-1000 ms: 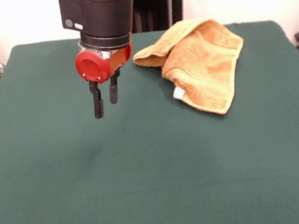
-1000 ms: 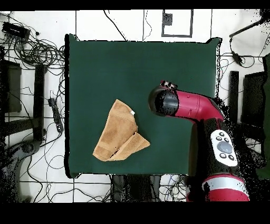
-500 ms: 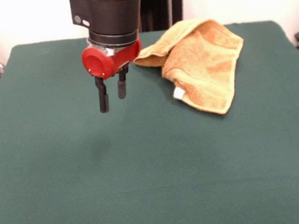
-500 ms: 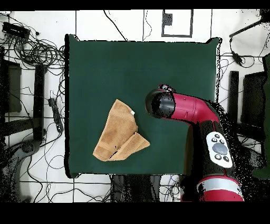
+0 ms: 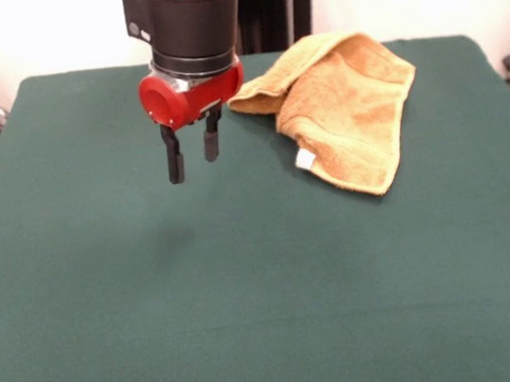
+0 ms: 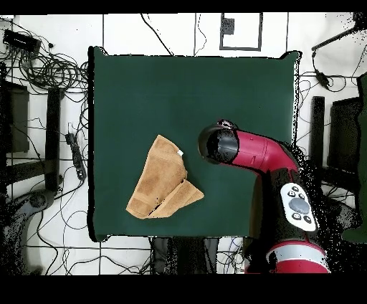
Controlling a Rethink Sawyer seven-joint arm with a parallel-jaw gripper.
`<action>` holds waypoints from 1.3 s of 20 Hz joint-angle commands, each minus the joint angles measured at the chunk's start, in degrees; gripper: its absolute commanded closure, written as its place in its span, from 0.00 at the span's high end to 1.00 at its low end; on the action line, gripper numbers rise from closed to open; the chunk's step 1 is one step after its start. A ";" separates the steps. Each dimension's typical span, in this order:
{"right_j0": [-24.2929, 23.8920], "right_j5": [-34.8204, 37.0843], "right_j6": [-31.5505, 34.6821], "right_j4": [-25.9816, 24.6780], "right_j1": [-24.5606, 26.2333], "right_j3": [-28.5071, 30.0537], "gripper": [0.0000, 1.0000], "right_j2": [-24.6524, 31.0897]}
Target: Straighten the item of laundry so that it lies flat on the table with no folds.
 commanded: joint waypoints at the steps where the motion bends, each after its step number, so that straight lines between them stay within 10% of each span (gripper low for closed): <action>1: 1.60 -2.58 20.29 4.22 1.85 6.53 1.00 1.42; 26: 4.28 -4.90 24.97 3.32 3.99 4.38 1.00 -4.14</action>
